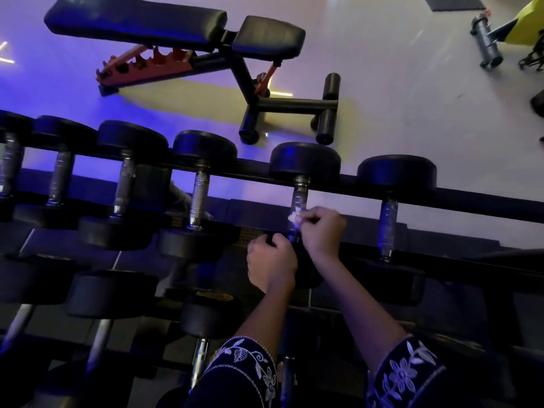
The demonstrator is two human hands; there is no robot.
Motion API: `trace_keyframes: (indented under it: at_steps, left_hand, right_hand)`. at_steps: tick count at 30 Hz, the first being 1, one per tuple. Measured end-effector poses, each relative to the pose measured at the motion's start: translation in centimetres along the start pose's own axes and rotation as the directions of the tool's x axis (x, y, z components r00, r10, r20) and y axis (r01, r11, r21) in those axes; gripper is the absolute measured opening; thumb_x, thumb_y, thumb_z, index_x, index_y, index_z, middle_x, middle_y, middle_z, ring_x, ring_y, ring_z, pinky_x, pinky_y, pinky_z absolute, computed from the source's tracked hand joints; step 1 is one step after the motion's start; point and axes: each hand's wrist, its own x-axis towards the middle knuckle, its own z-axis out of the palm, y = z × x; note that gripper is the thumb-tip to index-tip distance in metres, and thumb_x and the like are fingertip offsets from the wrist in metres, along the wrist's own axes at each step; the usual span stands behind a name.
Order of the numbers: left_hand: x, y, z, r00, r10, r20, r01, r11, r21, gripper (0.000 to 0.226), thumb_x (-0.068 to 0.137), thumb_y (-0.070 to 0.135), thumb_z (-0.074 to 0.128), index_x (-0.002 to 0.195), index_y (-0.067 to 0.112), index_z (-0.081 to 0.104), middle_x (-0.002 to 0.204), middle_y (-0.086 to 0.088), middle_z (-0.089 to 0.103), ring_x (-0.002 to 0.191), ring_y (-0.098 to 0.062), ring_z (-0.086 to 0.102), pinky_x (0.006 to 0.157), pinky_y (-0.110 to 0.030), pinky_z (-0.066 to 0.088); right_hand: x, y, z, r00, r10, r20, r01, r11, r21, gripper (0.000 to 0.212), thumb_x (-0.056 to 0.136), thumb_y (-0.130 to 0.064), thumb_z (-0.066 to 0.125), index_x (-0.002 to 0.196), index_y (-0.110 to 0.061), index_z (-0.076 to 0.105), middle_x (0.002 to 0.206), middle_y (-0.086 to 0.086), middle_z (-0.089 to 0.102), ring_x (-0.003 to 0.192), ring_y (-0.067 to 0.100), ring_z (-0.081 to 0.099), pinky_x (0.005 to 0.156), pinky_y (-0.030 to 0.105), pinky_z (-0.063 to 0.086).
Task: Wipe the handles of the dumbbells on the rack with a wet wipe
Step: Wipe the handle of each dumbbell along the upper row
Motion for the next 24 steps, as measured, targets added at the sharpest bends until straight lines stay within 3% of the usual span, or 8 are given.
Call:
trace_keyframes:
  at_steps: [3, 6, 8, 11, 13, 17, 20, 24]
  left_hand:
    - [0.2, 0.2, -0.1, 1.0, -0.002, 0.0, 0.002, 1.0, 0.007, 0.045, 0.078, 0.044, 0.035, 0.098, 0.022, 0.069, 0.103, -0.005, 0.065, 0.09, -0.028, 0.061, 0.081, -0.041, 0.051]
    - [-0.1, 0.3, -0.3, 1.0, 0.008, -0.001, -0.008, 1.0, 0.026, 0.039, 0.08, 0.04, 0.038, 0.095, 0.021, 0.069, 0.103, -0.008, 0.065, 0.09, -0.031, 0.06, 0.077, -0.039, 0.049]
    - [-0.1, 0.2, -0.3, 1.0, 0.007, 0.005, -0.007, 1.0, 0.011, 0.037, 0.08, 0.04, 0.038, 0.09, 0.021, 0.067, 0.102, -0.007, 0.065, 0.088, -0.03, 0.06, 0.077, -0.039, 0.049]
    - [-0.2, 0.2, -0.3, 1.0, 0.006, 0.01, -0.006, 1.0, 0.007, 0.037, 0.079, 0.042, 0.036, 0.088, 0.022, 0.066, 0.1, -0.006, 0.065, 0.086, -0.029, 0.06, 0.078, -0.041, 0.051]
    - [-0.1, 0.2, -0.3, 1.0, 0.013, 0.009, -0.013, 1.0, 0.01, 0.037, 0.079, 0.042, 0.037, 0.088, 0.021, 0.066, 0.099, -0.006, 0.065, 0.085, -0.029, 0.06, 0.076, -0.04, 0.05]
    - [0.0, 0.0, 0.0, 1.0, 0.014, 0.011, -0.014, 1.0, 0.009, 0.042, 0.077, 0.046, 0.033, 0.087, 0.022, 0.066, 0.096, -0.005, 0.065, 0.083, -0.026, 0.061, 0.076, -0.041, 0.052]
    - [0.1, -0.1, -0.1, 1.0, 0.005, -0.004, -0.005, 1.0, 0.005, 0.043, 0.075, 0.048, 0.031, 0.084, 0.022, 0.065, 0.093, -0.004, 0.066, 0.081, -0.025, 0.061, 0.076, -0.041, 0.053]
    - [0.0, 0.0, -0.2, 1.0, 0.009, -0.001, -0.009, 1.0, -0.004, 0.039, 0.076, 0.045, 0.034, 0.083, 0.022, 0.065, 0.094, -0.003, 0.066, 0.08, -0.025, 0.06, 0.075, -0.039, 0.051]
  right_hand:
    - [-1.5, 0.9, -0.3, 0.999, 0.018, 0.045, -0.018, 1.0, 0.016, 0.015, 0.07, 0.004, 0.07, 0.078, -0.008, 0.077, 0.076, 0.003, 0.073, 0.069, 0.004, 0.063, 0.067, 0.003, 0.045]
    - [0.7, -0.6, -0.2, 0.998, 0.048, -0.04, -0.045, 0.996, 0.075, 0.011, 0.07, 0.0, 0.071, 0.075, -0.009, 0.077, 0.073, 0.004, 0.073, 0.068, 0.008, 0.065, 0.066, 0.01, 0.047]
    - [2.8, -1.6, -0.1, 0.992, 0.107, -0.066, -0.098, 0.987, 0.128, 0.012, 0.071, -0.001, 0.069, 0.076, -0.009, 0.076, 0.073, 0.003, 0.072, 0.066, 0.006, 0.063, 0.062, 0.006, 0.044]
    - [3.9, -1.3, 0.1, 0.992, 0.119, -0.044, -0.115, 0.99, 0.079, 0.011, 0.072, -0.004, 0.07, 0.077, -0.01, 0.076, 0.076, 0.004, 0.073, 0.074, 0.015, 0.067, 0.069, 0.018, 0.051]
    - [2.5, -0.5, -0.2, 0.995, 0.095, 0.005, -0.095, 0.994, 0.054, 0.008, 0.071, -0.004, 0.073, 0.075, -0.01, 0.076, 0.073, 0.003, 0.073, 0.07, 0.011, 0.067, 0.071, 0.023, 0.055]
    - [-1.4, 0.9, -1.1, 0.995, 0.04, 0.09, -0.041, 0.999, 0.007, 0.009, 0.072, 0.0, 0.074, 0.078, -0.007, 0.076, 0.073, -0.001, 0.071, 0.062, -0.008, 0.057, 0.063, 0.0, 0.042]
    - [0.1, -0.1, -0.5, 0.999, 0.045, 0.013, -0.046, 0.996, 0.082, 0.008, 0.072, -0.002, 0.074, 0.074, -0.009, 0.077, 0.071, 0.004, 0.073, 0.065, 0.006, 0.066, 0.069, 0.018, 0.055]
    - [4.9, -1.6, 0.6, 0.994, 0.092, -0.064, -0.085, 0.991, 0.104, 0.01, 0.069, -0.005, 0.073, 0.075, -0.012, 0.076, 0.072, 0.003, 0.073, 0.073, 0.014, 0.069, 0.074, 0.03, 0.057]
